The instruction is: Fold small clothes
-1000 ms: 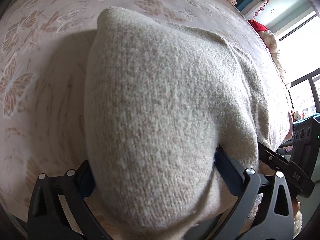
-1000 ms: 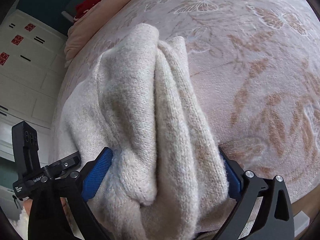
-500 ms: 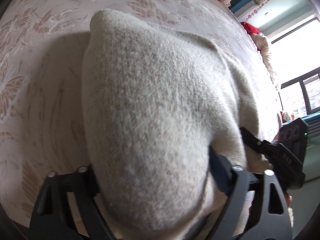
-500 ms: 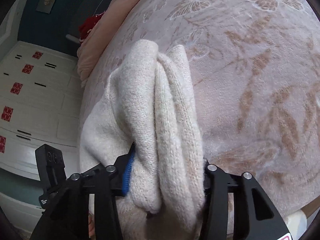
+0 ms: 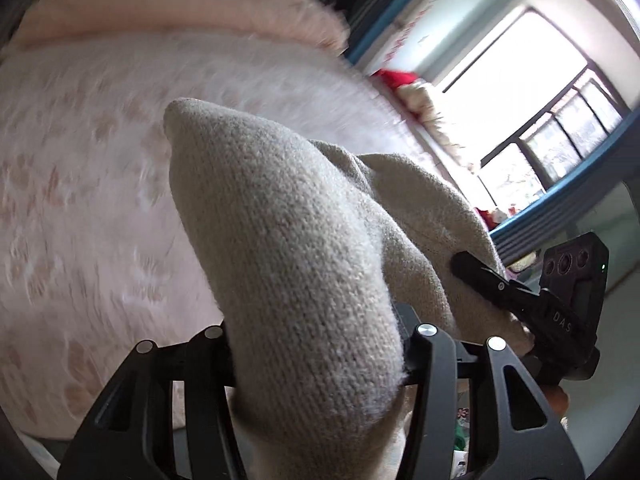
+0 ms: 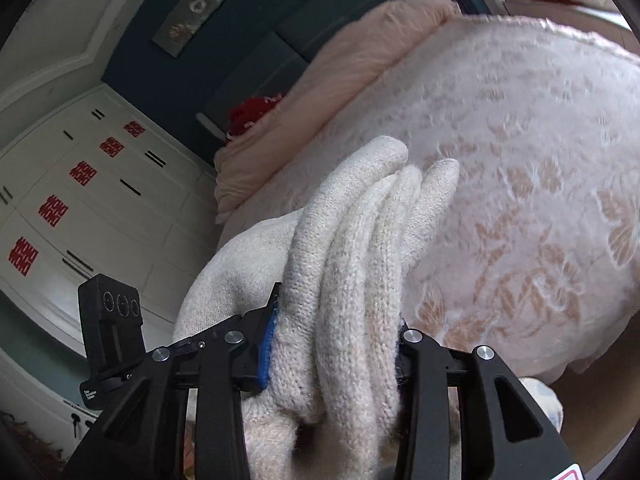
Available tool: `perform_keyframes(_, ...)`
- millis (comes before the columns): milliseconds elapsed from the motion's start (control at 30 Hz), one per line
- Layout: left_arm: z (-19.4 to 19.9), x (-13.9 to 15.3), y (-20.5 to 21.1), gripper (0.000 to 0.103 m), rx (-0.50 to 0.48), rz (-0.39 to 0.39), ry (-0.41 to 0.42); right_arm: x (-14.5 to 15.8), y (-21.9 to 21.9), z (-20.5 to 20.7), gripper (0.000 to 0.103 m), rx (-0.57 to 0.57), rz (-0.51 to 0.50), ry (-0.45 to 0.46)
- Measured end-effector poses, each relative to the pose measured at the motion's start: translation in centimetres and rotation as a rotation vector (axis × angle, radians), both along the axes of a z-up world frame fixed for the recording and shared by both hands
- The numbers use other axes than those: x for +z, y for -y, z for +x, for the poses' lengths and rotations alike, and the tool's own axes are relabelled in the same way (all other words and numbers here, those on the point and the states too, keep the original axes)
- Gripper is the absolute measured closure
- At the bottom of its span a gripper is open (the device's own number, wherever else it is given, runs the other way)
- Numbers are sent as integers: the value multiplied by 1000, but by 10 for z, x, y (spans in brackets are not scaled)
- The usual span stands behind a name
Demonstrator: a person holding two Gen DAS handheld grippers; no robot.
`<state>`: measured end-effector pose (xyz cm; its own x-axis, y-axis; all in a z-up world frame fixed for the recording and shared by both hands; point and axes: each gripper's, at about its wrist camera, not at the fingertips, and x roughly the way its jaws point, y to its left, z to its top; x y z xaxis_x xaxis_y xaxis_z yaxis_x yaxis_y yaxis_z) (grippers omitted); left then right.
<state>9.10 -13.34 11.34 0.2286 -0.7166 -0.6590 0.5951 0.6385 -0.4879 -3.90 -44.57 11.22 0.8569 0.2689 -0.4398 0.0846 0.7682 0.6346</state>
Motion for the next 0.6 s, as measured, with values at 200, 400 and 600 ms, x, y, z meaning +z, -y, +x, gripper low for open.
perform_keyframes(200, -45, 127, -33, 53, -41, -138, 296, 114, -36, -43, 65, 10, -119, 298)
perform_keyframes(400, -74, 223, -90, 50, -17, -225, 575, 194, -88, -55, 64, 89, -188, 540)
perform_keyframes(600, -81, 265, -152, 49, 72, -248, 747, 234, -139, -31, 64, 184, -201, 656)
